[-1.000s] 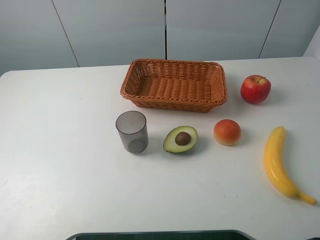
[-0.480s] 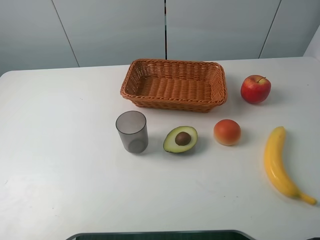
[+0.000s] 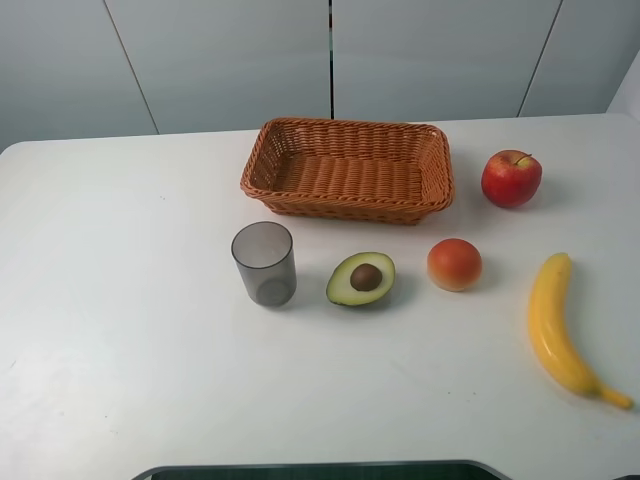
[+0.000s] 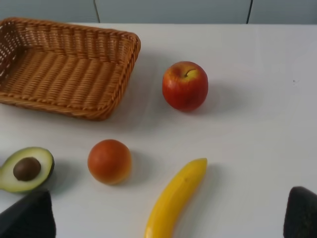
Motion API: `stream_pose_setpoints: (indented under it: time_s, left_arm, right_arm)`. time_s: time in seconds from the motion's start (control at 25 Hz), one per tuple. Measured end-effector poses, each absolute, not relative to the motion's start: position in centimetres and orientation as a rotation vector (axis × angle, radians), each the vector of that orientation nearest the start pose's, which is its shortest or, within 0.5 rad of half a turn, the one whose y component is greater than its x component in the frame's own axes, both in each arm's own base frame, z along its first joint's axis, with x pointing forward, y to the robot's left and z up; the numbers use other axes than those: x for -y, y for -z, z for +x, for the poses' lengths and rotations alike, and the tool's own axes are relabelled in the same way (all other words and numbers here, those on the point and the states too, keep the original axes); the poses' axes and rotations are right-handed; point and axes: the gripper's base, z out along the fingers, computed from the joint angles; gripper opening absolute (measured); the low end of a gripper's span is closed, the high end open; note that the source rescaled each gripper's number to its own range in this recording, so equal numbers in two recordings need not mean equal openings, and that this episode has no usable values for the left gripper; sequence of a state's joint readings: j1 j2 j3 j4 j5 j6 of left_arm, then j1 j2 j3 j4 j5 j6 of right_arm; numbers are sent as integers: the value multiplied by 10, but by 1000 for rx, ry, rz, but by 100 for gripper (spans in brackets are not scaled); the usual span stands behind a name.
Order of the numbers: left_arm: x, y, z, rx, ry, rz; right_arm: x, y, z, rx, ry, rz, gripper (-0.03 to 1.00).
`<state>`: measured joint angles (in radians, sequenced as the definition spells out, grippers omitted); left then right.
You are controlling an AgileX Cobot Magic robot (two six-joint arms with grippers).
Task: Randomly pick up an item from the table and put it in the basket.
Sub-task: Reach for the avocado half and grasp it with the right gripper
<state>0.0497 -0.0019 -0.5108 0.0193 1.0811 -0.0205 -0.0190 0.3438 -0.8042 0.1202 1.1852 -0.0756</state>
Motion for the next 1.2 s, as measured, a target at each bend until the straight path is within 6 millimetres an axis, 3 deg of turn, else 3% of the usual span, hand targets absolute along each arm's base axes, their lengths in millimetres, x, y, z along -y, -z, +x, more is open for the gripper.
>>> stream_pose_setpoints:
  time_s: [0.16, 0.72, 0.92, 1.2]
  left_arm:
    - [-1, -279, -7, -2051, -40, -75]
    - [-1, -279, -7, -2051, -40, -75]
    - [-1, -279, -7, -2051, -40, -75]
    - [-1, -279, -7, -2051, -40, -75]
  right_arm:
    - [-10, -357, 22, -2188, -94, -75, 100]
    - [-12, -349, 24, -2237, -130, -80, 100]
    - [-12, -328, 39, -2311, -139, -63, 100]
    - [-14, -312, 80, -2500, -207, -38, 100]
